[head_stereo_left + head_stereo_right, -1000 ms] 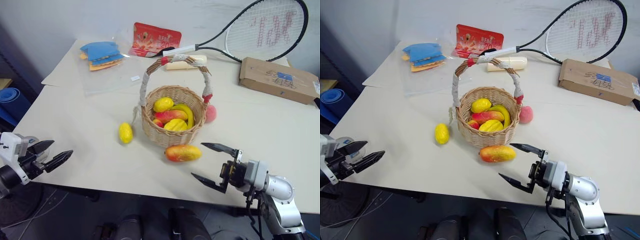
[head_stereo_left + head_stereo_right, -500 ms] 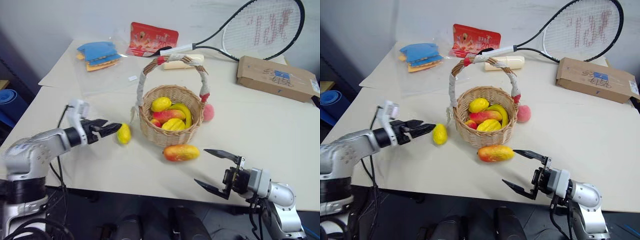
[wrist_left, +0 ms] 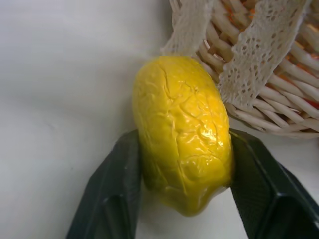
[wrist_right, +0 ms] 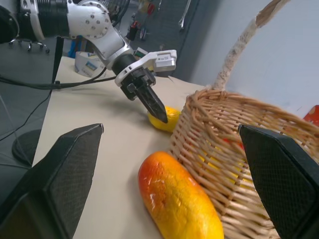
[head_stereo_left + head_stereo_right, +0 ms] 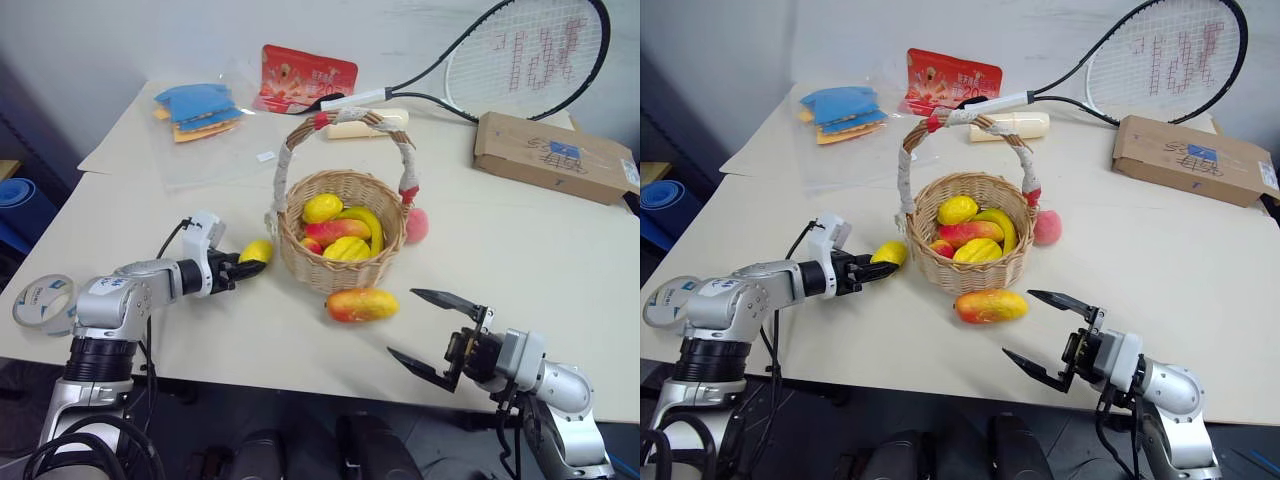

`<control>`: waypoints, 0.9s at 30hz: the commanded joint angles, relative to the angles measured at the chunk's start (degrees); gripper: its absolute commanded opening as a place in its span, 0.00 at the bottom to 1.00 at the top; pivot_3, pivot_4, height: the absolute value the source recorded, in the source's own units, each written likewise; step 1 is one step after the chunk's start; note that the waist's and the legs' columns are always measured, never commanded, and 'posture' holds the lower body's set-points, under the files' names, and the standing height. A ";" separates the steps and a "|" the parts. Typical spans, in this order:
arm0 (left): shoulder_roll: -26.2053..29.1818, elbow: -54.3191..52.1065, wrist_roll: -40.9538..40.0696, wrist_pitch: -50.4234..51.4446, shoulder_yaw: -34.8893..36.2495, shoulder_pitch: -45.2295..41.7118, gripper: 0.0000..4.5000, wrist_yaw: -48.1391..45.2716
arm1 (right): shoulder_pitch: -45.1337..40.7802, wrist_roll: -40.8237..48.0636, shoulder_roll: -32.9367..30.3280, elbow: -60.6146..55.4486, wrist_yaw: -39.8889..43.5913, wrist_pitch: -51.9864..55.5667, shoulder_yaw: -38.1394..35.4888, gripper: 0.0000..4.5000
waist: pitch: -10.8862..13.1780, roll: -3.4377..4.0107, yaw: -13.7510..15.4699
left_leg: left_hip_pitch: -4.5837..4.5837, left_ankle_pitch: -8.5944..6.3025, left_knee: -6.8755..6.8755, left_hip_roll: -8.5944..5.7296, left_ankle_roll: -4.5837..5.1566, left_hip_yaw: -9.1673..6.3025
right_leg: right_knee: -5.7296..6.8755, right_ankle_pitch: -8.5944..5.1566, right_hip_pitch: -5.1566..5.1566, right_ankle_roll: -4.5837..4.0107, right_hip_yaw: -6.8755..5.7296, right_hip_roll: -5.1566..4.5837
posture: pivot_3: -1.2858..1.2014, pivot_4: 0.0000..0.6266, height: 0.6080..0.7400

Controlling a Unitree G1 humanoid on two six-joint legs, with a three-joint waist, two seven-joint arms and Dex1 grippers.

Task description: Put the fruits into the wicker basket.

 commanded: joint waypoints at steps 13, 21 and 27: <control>12.20 -23.26 -8.96 -13.39 -0.25 -1.80 0.44 -29.49 | 0.35 -2.06 -1.45 -6.54 -8.41 5.52 -2.52 1.00 | 0.17 0.13 2.09 | -0.01 0.08 0.00 -0.02 -0.03 -0.15 | 0.10 -0.28 0.10 -0.50 -0.14 -0.15 | 0.52 0.24 1.00; -7.18 0.04 11.42 -27.49 -13.03 -19.41 0.44 -16.67 | -1.24 -1.70 -0.31 -8.49 -13.94 9.42 -3.90 1.00 | 0.15 0.03 0.36 | -0.20 0.08 0.08 -0.07 0.00 -0.08 | 0.00 -0.08 -0.06 0.01 0.36 0.32 | 0.52 0.24 1.00; -12.57 1.72 10.29 -27.74 -12.27 -20.80 0.80 -17.35 | -1.28 -0.98 -0.53 -9.03 -16.16 12.12 -4.98 1.00 | 0.18 0.00 0.30 | -0.20 0.12 0.14 0.02 -0.12 -0.12 | 0.13 -0.10 -0.23 0.04 0.47 0.45 | 0.52 0.24 1.00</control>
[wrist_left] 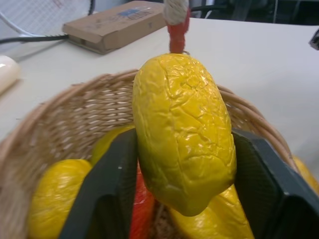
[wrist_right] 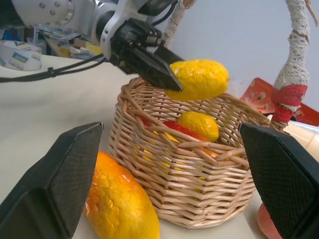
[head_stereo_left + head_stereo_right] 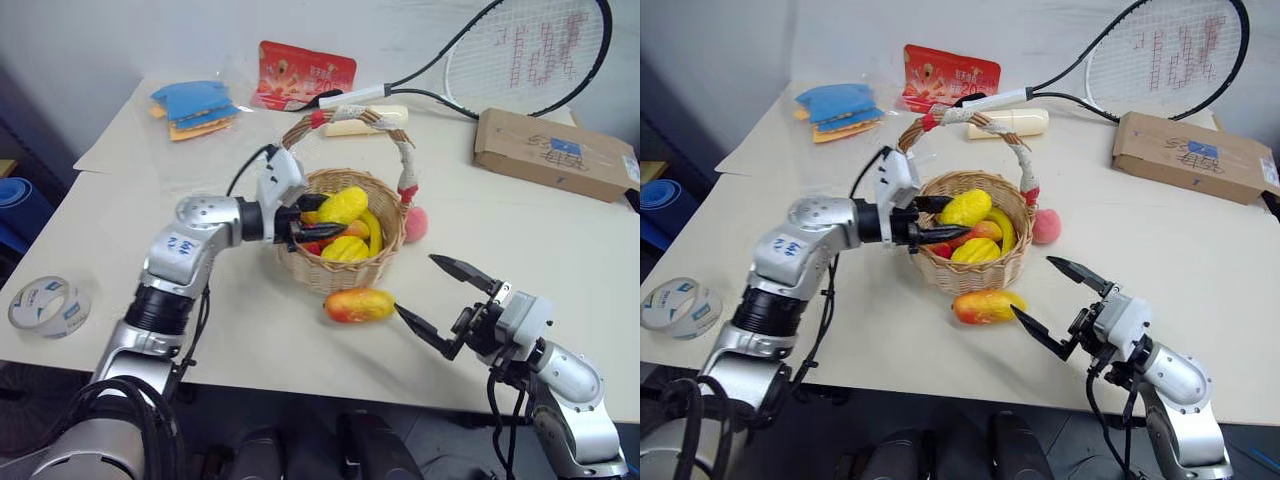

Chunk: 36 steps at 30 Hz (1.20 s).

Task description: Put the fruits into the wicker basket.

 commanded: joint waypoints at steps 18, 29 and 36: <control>27.32 -21.08 -8.23 -14.37 21.55 34.29 0.99 -26.08 | -1.94 5.49 -15.88 14.08 22.23 9.02 -5.94 1.00 | 0.04 -0.05 -0.63 | 0.36 -0.08 -0.14 0.11 0.06 0.29 | -0.03 0.00 0.23 -0.03 0.62 0.21 | 0.52 0.24 1.00; 24.46 -29.61 -10.81 -7.79 23.57 41.22 0.99 -16.62 | -28.61 -1.52 -10.21 21.50 21.10 31.04 14.48 1.00 | 0.06 -0.03 -0.15 | 0.18 -0.15 -0.17 0.11 0.10 0.21 | -0.07 0.00 -0.02 -0.03 0.58 0.16 | 0.52 0.24 1.00; 27.18 -29.98 -12.79 -6.90 26.90 43.12 1.00 -17.52 | -34.49 -4.25 -7.46 29.53 28.14 32.05 19.59 0.72 | 0.06 -0.03 -0.27 | 0.14 -0.20 -0.13 0.08 0.18 0.28 | -0.08 0.00 -0.08 -0.04 0.45 -0.01 | 0.52 0.24 1.00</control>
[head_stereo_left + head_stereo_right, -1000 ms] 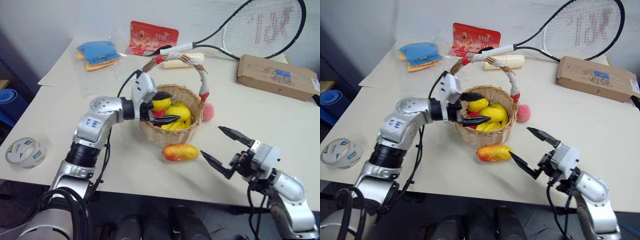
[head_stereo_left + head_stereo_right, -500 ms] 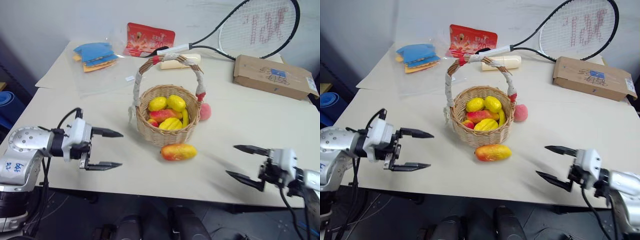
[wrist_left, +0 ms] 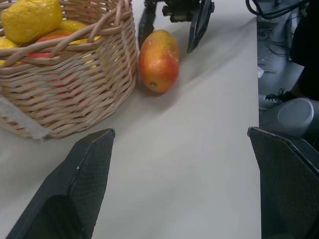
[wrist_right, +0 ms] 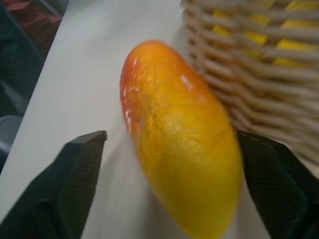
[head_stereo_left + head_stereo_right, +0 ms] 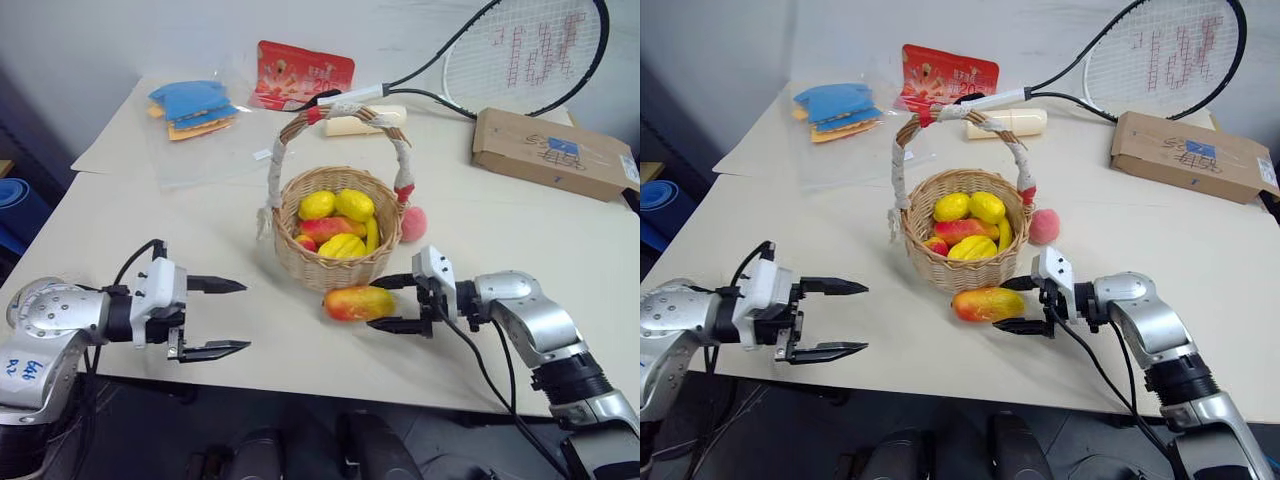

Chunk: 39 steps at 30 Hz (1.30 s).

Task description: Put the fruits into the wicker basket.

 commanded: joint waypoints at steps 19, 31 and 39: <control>-7.19 -5.12 -13.40 6.92 3.41 -3.28 1.00 12.22 | -9.97 19.35 5.57 -17.61 -25.42 21.19 -20.53 0.48 | 0.02 0.04 -1.68 | 0.10 -0.01 -0.03 -0.07 0.00 -0.16 | 0.08 0.00 0.15 -0.01 -0.28 -0.20 | 0.52 0.24 1.00; -12.26 -5.51 -10.63 4.60 1.82 -5.66 1.00 18.63 | -13.53 12.07 8.19 -16.36 -28.27 19.65 -15.19 0.99 | 0.00 0.01 -0.62 | -1.22 0.01 0.29 -0.18 0.14 -0.24 | 0.21 0.11 -0.86 0.18 -0.38 -0.32 | 0.52 0.24 1.00; -11.56 -5.48 -10.70 3.73 2.40 -4.04 1.00 18.06 | 1.95 27.63 -6.41 -27.67 -11.06 24.37 -27.67 0.99 | 0.00 0.01 0.40 | -1.19 -0.02 0.20 -0.17 0.20 -0.33 | -0.16 0.11 -0.72 0.19 -0.51 -0.32 | 0.52 0.24 1.00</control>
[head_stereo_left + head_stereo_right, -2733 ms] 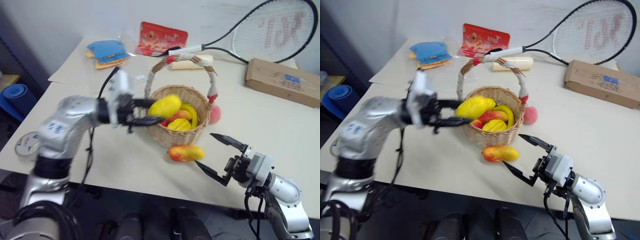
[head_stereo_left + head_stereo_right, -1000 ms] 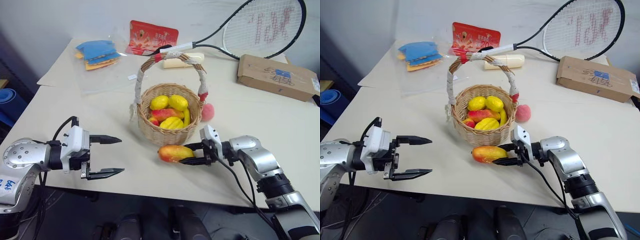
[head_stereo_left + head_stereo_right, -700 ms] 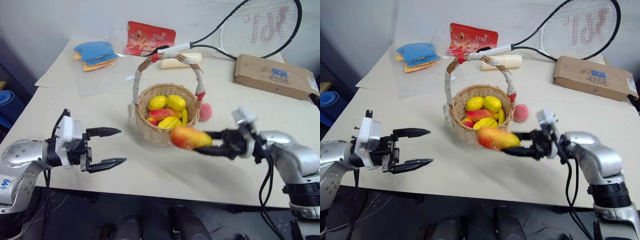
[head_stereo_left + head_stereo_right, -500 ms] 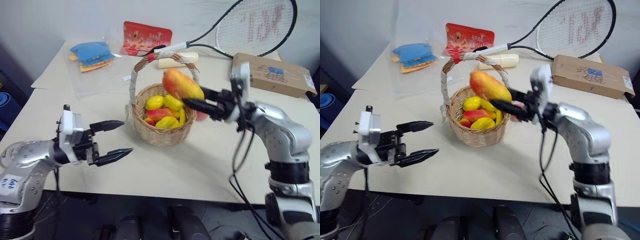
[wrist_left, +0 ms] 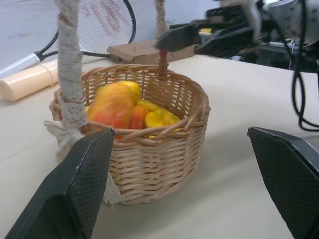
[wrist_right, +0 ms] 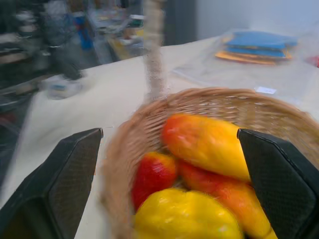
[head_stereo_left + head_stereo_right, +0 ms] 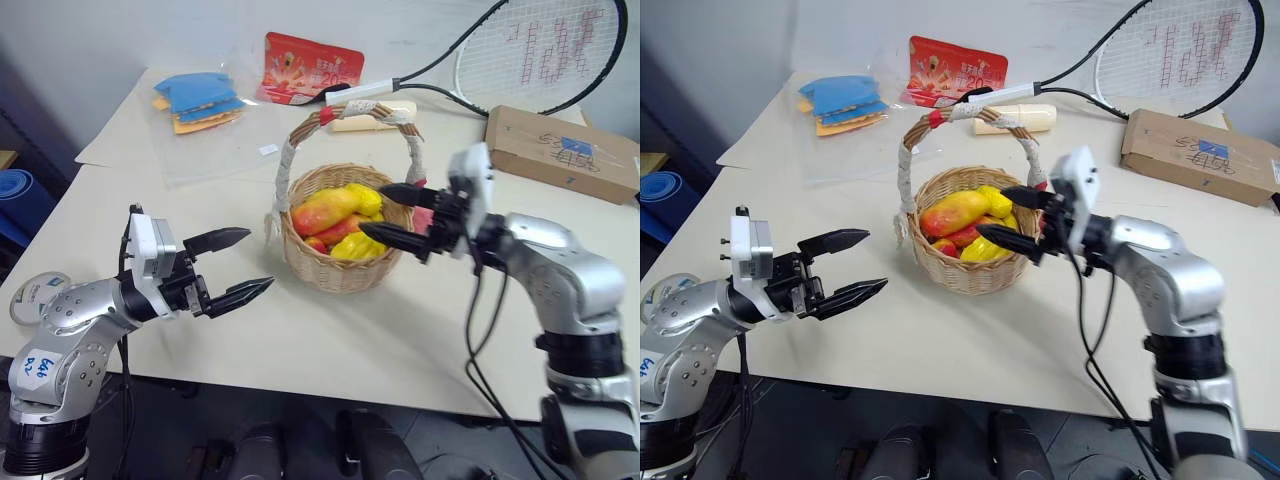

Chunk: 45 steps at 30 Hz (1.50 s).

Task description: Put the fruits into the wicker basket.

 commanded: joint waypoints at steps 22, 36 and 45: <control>2.82 1.59 -1.66 -0.23 0.07 -5.73 1.00 -3.93 | -19.06 -31.00 4.45 64.33 9.21 -48.26 4.54 0.99 | 0.03 0.03 -2.14 | 1.01 0.21 -0.16 0.06 -0.19 0.48 | 0.22 0.09 0.54 -0.03 0.62 0.36 | 0.52 0.24 1.00; 3.46 -0.73 -2.87 2.06 0.25 -5.16 1.00 -3.34 | -33.97 -43.64 9.69 86.53 3.77 -53.07 10.45 0.99 | 0.04 0.04 -2.07 | 0.99 0.20 -0.13 0.10 -0.25 0.72 | 0.13 0.09 0.50 -0.03 0.79 0.29 | 0.52 0.24 1.00; 3.93 -0.53 -2.45 1.91 0.72 -4.74 1.00 -3.65 | -33.97 -40.65 8.87 87.00 4.81 -52.36 5.20 0.60 | 0.04 0.04 -2.10 | 1.02 0.21 -0.13 0.10 -0.26 0.78 | 0.16 0.09 0.49 -0.03 0.85 0.31 | 0.52 0.24 1.00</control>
